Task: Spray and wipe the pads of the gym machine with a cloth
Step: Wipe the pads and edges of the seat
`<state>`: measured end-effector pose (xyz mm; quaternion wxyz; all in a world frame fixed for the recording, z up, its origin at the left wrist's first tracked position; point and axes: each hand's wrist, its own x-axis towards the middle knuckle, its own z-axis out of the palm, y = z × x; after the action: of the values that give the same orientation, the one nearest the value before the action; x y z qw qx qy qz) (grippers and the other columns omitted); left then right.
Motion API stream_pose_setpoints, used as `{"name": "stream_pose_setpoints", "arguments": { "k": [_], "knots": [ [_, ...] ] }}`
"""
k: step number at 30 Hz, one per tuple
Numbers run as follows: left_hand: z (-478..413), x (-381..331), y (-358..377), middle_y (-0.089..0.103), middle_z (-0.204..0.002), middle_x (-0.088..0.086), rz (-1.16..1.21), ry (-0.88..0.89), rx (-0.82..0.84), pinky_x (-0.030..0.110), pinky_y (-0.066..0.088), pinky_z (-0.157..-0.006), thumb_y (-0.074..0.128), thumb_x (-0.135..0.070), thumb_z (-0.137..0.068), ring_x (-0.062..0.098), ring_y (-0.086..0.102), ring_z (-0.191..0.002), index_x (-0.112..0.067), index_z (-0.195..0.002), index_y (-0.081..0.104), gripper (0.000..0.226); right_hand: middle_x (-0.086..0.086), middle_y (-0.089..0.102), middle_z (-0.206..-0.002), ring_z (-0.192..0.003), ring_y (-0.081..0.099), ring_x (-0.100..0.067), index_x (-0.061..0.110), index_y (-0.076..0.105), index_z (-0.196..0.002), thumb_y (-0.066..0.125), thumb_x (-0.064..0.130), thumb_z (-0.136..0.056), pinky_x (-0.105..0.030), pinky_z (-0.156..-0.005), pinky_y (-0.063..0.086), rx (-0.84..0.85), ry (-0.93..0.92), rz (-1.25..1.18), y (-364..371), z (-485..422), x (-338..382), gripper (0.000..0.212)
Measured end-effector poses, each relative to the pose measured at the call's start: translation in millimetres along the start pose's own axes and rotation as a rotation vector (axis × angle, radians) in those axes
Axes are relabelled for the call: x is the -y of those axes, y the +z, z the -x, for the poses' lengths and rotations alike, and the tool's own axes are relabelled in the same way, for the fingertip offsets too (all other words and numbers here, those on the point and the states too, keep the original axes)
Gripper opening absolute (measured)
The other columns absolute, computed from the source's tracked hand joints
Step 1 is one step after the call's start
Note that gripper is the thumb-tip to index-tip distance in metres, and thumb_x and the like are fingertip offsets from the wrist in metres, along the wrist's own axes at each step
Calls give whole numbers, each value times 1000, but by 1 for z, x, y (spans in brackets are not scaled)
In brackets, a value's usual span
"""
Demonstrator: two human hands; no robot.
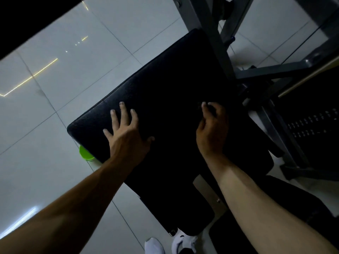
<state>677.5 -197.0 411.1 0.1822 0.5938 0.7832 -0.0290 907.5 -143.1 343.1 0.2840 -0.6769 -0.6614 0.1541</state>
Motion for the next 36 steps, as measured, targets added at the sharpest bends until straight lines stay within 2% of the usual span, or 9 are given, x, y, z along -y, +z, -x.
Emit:
{"name": "stream_pose_setpoints", "arguments": {
  "k": [5, 10, 13, 17, 19, 26, 30, 33, 36],
  "knots": [
    [-10, -30, 15, -19, -170, -5, -20, 168, 22, 80, 4, -114, 62, -16, -99, 31, -23, -154, -33, -162, 11, 83, -9, 57, -139, -124, 55, -34, 21, 60, -143, 60, 13, -88, -52, -100, 49, 198, -243, -11, 20, 101, 29, 56],
    [-12, -32, 20, -23, -169, -3, -74, 171, 64, 82, 2, -111, 64, -44, -97, 34, -27, -153, -32, -162, 9, 87, -6, 48, -142, -127, 48, -28, 19, 61, -142, 57, 5, -89, -43, -101, 47, 324, -489, -72, 10, 141, 3, 54],
    [-11, -32, 19, -24, -169, -4, -86, 177, 68, 81, 2, -111, 68, -50, -92, 33, -28, -153, -33, -162, 8, 94, -11, 50, -141, -130, 45, -28, 15, 61, -143, 52, 10, -97, -45, -111, 41, 202, -176, -96, -4, 103, -34, 47],
    [-11, -35, 19, -24, -169, -4, -83, 158, 64, 81, 1, -111, 69, -49, -92, 32, -28, -153, -33, -162, 10, 93, -13, 52, -137, -126, 50, -34, 16, 67, -130, 54, 12, -91, -55, -102, 46, -61, 358, -146, -23, 63, -65, 42],
    [-10, -38, 20, -25, -168, -3, -105, 147, 58, 81, 3, -112, 67, -49, -93, 33, -28, -152, -32, -162, 8, 92, -12, 51, -135, -124, 51, -35, 16, 66, -130, 52, 14, -90, -56, -101, 47, -40, 330, -171, -18, 69, -44, 43],
    [-11, -41, 14, -15, -171, 1, -120, 133, 28, 76, 3, -117, 70, -48, -90, 33, -19, -155, -31, -162, 16, 93, -12, 59, -131, -119, 54, -35, 17, 68, -135, 43, 15, -92, -49, -94, 53, 251, -386, -95, 4, 88, -11, 49],
    [-27, -41, -4, -4, -172, 9, -82, 205, -59, 71, 4, -120, 78, -42, -86, 33, -9, -157, -24, -157, 36, 84, -13, 57, -134, -119, 56, -41, 21, 64, -140, 42, 17, -96, -56, -99, 49, 96, -144, -7, -4, -6, -34, 49],
    [-53, -48, -26, -6, -172, 10, -8, 149, -78, 69, 6, -121, 77, -43, -87, 33, -8, -157, -22, -160, 27, 91, -13, 55, -135, -121, 54, -41, 17, 63, -140, 57, 9, -90, -54, -103, 44, 7, 120, 16, -3, -48, -17, 51],
    [-84, -68, -48, -13, -171, 6, -19, 74, -35, 70, 5, -121, 78, -40, -86, 32, -13, -157, -24, -162, 17, 99, -10, 47, -146, -129, 47, -36, 19, 52, -147, 56, 19, -87, -53, -105, 42, 160, -57, 61, 3, -16, 20, 60]
  ]
}}
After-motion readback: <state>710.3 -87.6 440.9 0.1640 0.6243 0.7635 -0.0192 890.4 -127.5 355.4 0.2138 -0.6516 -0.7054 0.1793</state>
